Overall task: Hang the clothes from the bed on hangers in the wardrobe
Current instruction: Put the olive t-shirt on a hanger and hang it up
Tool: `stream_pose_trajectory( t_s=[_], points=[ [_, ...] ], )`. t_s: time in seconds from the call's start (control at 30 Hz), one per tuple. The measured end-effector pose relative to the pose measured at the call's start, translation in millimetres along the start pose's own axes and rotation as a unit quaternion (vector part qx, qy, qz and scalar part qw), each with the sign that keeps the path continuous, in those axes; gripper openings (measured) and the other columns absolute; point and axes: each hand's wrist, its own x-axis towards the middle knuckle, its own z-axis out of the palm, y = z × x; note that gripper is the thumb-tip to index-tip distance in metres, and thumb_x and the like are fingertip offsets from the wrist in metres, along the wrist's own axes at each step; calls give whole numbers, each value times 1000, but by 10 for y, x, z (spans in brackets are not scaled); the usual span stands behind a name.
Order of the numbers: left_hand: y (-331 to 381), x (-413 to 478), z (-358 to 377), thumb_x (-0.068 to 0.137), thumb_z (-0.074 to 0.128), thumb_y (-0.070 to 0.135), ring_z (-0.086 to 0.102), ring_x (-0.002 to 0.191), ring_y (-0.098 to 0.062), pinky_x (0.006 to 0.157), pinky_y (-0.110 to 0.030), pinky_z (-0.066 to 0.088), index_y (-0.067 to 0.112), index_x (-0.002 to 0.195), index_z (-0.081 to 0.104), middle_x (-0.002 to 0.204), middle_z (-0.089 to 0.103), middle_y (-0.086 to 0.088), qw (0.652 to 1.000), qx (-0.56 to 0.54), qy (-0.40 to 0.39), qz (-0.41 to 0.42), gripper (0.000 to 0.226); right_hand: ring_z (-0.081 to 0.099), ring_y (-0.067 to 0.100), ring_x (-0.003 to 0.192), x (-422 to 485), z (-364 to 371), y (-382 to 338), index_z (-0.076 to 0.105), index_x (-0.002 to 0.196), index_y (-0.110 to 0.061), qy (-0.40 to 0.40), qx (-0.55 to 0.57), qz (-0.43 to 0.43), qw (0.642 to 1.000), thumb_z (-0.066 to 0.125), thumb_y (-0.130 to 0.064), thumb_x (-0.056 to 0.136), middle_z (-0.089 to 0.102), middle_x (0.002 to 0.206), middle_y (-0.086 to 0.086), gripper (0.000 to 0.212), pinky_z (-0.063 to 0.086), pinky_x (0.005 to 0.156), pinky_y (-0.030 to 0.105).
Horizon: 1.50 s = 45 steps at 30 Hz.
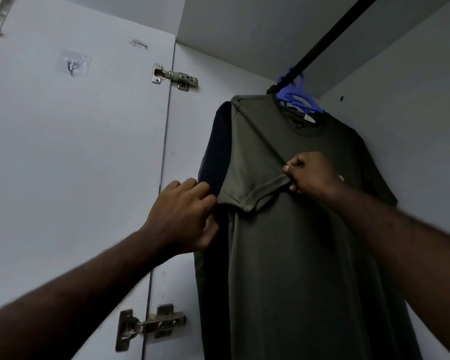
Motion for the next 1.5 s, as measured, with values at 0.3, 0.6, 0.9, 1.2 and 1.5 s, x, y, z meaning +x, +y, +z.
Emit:
stream_pose_trajectory(
  t_s=[0.3, 0.6, 0.9, 1.2, 1.5],
  points=[
    [-8, 1054, 206, 94, 33, 54, 47, 120, -29, 105, -46, 33, 12, 123, 54, 128, 52, -12, 996, 34, -85, 14, 55, 60, 17, 60, 133, 239, -49, 67, 82, -10, -11, -59, -27, 998, 66, -18, 92, 63, 66, 0, 13, 47, 60, 28],
    [-189, 1030, 894, 71, 16, 93, 0, 150, -33, 118, -56, -4, 11, 155, 10, 161, 5, -20, 978, 104, -177, 40, 117, 64, 25, 86, 361, 431, 9, 65, 77, -19, 79, -241, -69, 965, 69, -27, 84, 69, 85, 3, 11, 53, 77, 36],
    [-175, 863, 1232, 71, 13, 91, -3, 150, -33, 117, -58, -6, 21, 155, 7, 162, 0, -18, 973, 81, -189, 105, 110, 63, 31, 94, 446, 644, 205, 63, 86, -20, 26, -347, -149, 926, 65, -25, 86, 69, 95, 8, 5, 48, 76, 34],
    [246, 1075, 1349, 81, 21, 83, 2, 150, -25, 119, -49, -9, 12, 155, 8, 163, 6, -12, 973, -32, -176, 146, 104, 64, 30, 90, 394, 93, 451, 64, 85, -21, 50, -389, -159, 906, 60, -26, 86, 70, 93, 7, 7, 49, 72, 35],
    [812, 1755, 1373, 70, -1, 90, 2, 150, -19, 121, -48, -4, 21, 155, 9, 163, 6, -8, 968, -132, -120, 177, 111, 62, 34, 103, 341, -1404, 1277, 66, 95, 0, 205, -306, 144, 918, 62, -32, 93, 67, 101, 17, 32, 46, 82, 33]
  ],
)
